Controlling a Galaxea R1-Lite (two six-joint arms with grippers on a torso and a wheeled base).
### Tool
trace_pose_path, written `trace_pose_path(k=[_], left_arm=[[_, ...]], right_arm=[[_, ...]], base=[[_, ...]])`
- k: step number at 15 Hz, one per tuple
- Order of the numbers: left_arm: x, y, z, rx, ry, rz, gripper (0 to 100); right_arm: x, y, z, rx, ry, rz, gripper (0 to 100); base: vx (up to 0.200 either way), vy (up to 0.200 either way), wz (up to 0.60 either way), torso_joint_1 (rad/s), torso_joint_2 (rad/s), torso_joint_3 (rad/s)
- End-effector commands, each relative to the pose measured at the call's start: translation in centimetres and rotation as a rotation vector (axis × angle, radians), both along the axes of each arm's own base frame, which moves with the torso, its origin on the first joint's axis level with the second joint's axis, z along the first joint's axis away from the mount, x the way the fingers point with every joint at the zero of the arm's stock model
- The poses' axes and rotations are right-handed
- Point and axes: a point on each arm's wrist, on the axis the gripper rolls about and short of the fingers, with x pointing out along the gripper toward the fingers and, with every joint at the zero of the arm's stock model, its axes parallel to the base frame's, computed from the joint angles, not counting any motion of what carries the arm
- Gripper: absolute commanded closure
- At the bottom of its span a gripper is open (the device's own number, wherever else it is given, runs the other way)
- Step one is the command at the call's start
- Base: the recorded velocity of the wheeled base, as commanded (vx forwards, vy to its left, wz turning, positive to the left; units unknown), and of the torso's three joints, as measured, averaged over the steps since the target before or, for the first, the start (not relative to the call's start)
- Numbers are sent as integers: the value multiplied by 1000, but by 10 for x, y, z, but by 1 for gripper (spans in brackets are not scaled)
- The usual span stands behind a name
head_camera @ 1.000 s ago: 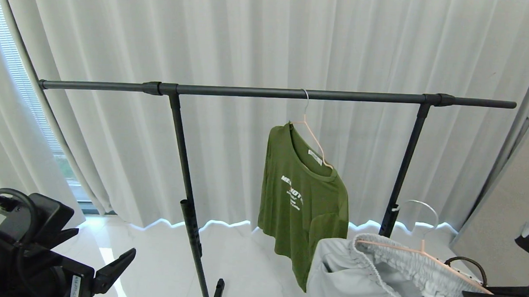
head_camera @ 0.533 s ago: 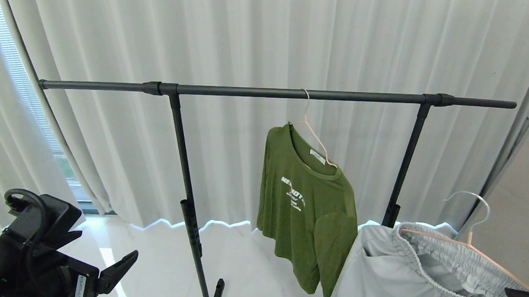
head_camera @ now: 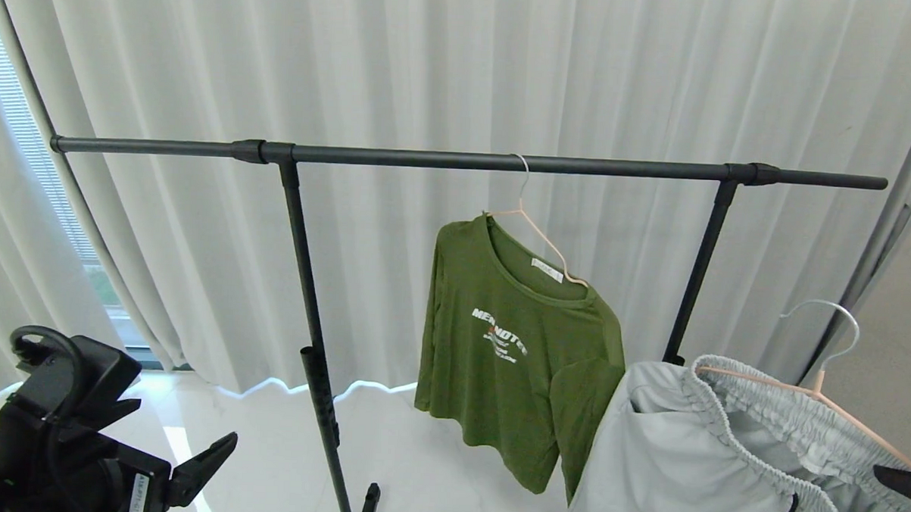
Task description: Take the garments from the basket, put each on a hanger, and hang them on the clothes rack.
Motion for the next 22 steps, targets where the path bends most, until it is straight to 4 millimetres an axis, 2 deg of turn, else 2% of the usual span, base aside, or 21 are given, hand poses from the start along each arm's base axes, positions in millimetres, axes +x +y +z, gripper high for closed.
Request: trace_pose_path(k=[1, 5, 10, 15, 18, 22], left_arm=[[0, 0, 0, 0, -1, 0, 0], [0, 0, 0, 0, 1, 0, 0], [1, 0, -1, 2, 8, 3, 0], [2, 0, 1, -5, -3, 4, 0], [1, 0, 1, -5, -5, 4, 0], [1, 0, 2, -4, -10, 2, 0]], right_arm=[[6, 1, -1, -4, 15, 0, 100], [13, 2, 0, -12, -9, 15, 100], [27, 4, 5, -1, -64, 25, 100], [57, 10, 29, 24, -155, 48, 100], [73, 13, 45, 32, -188, 55, 100], [83, 19, 52, 36, -199, 79, 100]], base=[[0, -200, 0, 22, 7, -2], [0, -200, 0, 0, -2, 6], [0, 0, 0, 0, 0, 0], [0, 0, 0, 0, 0, 0], [200, 0, 0, -2, 6, 4], [200, 0, 0, 10, 2, 1]])
